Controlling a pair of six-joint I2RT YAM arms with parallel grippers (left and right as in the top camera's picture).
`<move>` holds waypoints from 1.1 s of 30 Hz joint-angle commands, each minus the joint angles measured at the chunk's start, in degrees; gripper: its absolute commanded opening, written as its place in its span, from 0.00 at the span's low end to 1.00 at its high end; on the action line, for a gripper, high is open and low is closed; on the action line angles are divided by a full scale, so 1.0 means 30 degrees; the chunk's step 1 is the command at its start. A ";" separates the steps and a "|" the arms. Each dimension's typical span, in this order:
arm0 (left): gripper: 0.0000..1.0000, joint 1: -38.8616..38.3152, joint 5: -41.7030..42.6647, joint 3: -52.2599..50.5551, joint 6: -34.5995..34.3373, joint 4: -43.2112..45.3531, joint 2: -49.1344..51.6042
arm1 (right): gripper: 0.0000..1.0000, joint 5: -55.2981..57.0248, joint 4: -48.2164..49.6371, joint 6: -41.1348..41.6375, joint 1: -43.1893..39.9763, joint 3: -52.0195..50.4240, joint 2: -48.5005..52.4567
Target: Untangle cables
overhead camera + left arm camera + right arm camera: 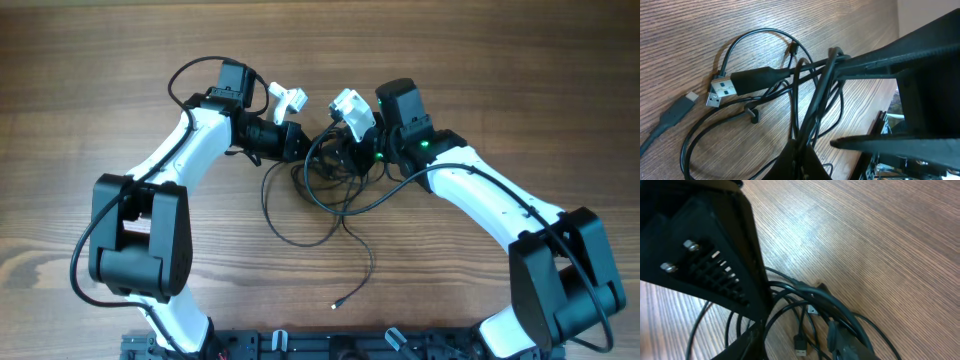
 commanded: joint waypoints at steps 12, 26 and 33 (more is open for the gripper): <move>0.04 0.0117 0.0605 -0.0058 0.0503 -0.0022 0.0240 | 0.36 0.1209 0.0772 -0.3432 0.0029 -0.0058 0.0321; 0.05 0.0117 0.0270 -0.0058 0.0495 0.0058 0.0240 | 0.24 0.2215 -0.1297 -0.9588 0.0044 -0.0015 0.0313; 0.06 0.0117 0.0270 -0.0058 0.0495 0.0197 0.0240 | 0.28 0.2215 -0.1268 -1.2225 0.0219 -0.0029 0.0321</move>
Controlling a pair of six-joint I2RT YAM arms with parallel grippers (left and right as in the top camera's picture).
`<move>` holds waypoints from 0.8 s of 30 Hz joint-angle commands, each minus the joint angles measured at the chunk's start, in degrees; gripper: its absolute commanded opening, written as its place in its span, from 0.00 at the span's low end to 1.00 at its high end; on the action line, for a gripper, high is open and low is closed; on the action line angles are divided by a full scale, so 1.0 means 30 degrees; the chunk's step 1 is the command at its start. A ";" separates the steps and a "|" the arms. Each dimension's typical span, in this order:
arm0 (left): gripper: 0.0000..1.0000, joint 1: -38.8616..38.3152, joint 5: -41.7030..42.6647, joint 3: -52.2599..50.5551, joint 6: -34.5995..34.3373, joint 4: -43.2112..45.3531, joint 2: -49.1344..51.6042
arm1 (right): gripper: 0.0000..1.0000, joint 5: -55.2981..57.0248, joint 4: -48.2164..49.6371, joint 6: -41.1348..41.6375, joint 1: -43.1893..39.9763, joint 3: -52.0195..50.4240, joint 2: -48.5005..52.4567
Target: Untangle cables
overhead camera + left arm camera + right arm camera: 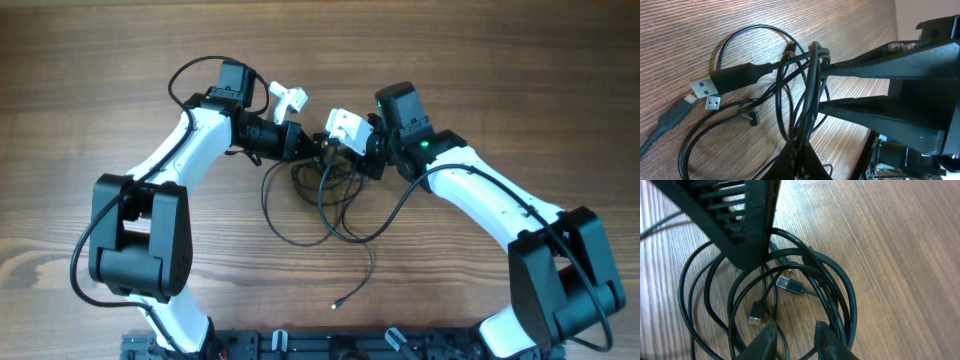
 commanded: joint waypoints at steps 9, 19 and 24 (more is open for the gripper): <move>0.06 0.0117 0.0022 -0.0058 0.0437 0.0073 0.0240 | 0.37 0.1552 0.0364 -0.2331 0.1734 0.0036 0.0277; 0.05 0.0117 0.0022 -0.0058 0.0430 0.0051 0.0240 | 0.39 0.3453 0.2171 -0.4051 0.1872 0.0029 0.1435; 0.05 0.0117 0.0022 -0.0058 0.0423 0.0044 0.0240 | 0.36 0.3453 0.3293 -0.3789 0.1865 0.0029 0.2820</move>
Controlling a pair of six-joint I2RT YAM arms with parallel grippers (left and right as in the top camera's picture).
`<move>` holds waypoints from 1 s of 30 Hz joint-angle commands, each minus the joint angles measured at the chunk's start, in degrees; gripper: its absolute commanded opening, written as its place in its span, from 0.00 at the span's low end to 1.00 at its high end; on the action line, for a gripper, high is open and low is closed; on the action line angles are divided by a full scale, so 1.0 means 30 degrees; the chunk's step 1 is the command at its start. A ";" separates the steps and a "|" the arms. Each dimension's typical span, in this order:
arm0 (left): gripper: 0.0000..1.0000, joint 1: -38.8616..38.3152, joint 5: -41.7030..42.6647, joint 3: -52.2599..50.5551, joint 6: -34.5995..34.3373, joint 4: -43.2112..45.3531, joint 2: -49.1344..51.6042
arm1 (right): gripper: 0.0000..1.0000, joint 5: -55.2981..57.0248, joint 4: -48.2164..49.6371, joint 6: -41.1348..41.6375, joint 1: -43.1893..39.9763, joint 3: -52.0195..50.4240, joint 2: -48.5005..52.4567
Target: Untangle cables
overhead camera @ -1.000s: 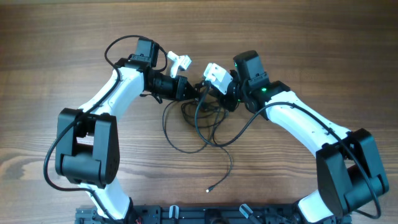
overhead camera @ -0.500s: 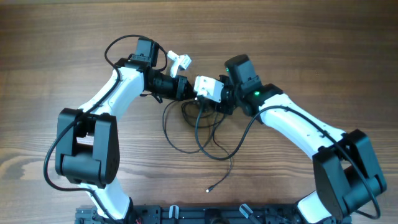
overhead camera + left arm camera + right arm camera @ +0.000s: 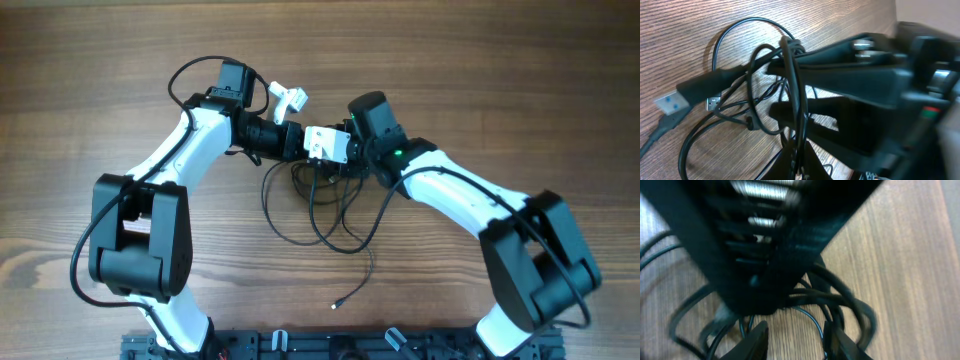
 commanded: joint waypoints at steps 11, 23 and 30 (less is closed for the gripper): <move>0.04 0.0117 -0.6841 -0.0058 -0.5690 0.1202 0.0240 | 0.29 0.0146 0.1647 0.4743 0.0036 0.0036 0.1115; 0.07 0.0117 -0.9967 -0.0058 -0.9748 0.4291 0.3293 | 0.34 0.0131 0.1960 0.4750 -0.0073 0.0036 0.1115; 0.08 0.0109 -0.9959 -0.0058 -1.0120 0.4248 0.3628 | 0.41 0.0131 0.3679 0.4685 -0.0270 0.0036 0.2004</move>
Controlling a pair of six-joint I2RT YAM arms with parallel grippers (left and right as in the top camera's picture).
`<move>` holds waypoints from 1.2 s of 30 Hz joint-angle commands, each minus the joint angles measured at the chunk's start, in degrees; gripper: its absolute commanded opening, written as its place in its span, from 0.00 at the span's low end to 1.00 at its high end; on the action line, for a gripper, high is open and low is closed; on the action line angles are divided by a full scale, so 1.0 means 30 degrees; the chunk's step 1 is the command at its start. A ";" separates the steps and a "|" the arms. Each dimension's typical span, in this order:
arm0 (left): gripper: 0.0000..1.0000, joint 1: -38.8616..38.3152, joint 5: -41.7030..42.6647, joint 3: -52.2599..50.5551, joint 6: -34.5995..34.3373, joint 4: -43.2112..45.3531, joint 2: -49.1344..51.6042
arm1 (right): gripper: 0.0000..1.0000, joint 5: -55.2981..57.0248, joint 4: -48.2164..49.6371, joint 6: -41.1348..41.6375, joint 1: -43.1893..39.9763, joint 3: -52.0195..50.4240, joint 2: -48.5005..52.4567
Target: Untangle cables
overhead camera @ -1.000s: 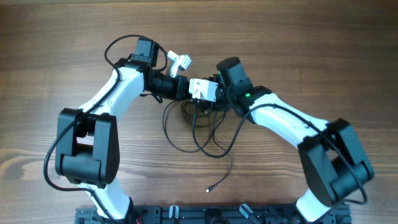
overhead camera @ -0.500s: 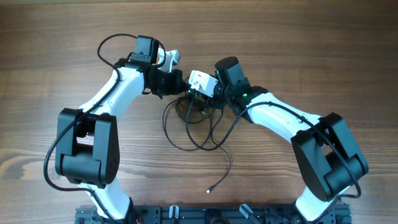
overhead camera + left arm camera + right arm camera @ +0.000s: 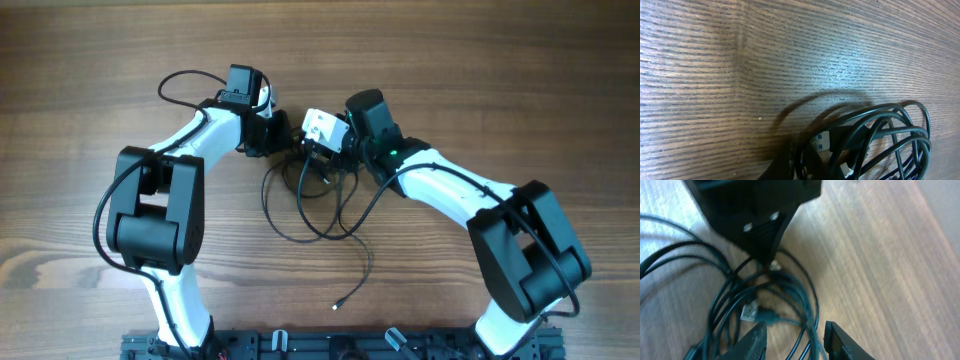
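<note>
Several thin black cables form a tangle (image 3: 322,195) on the wooden table, and one long strand trails to a small plug (image 3: 337,305) near the front. My left gripper (image 3: 288,148) is at the tangle's upper left. In the left wrist view the left gripper (image 3: 801,160) is shut on strands of the cable bundle (image 3: 880,132), with a USB plug (image 3: 823,141) beside it. My right gripper (image 3: 318,156) is close against the left one. In the right wrist view the right gripper (image 3: 797,336) is open over the cable loops (image 3: 790,300), with strands passing between its fingers (image 3: 756,339).
Bare wooden table (image 3: 500,80) lies all around the tangle. The left arm's own black cable loops (image 3: 185,85) stick out at the back left. The black body of the left gripper (image 3: 752,210) fills the top of the right wrist view.
My left wrist has turned, so its view now shows bare table with the bundle low at the right, not the right gripper. The right gripper stays open beside it.
My left gripper stayed shut on the cable bundle at every moment. The right gripper was first at the tangle's right side, then nearer, then right against the left gripper. Now the left wrist is turned, with the right gripper open over the loops.
</note>
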 commanded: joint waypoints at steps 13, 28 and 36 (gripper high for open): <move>0.09 -0.1647 -0.0007 -0.0058 0.1829 -0.1020 0.1035 | 0.42 -0.2084 0.3446 0.0291 -0.1392 0.0036 0.3526; 0.40 -0.1217 -0.0007 0.0379 0.1632 -0.1683 -0.2885 | 0.04 -0.2878 0.1304 0.5690 -0.1406 0.0058 -0.0313; 0.31 -0.1202 0.1333 0.0379 0.4699 -0.4320 -0.4182 | 0.04 -0.3337 -0.1698 1.2837 -0.1406 0.0058 -0.1515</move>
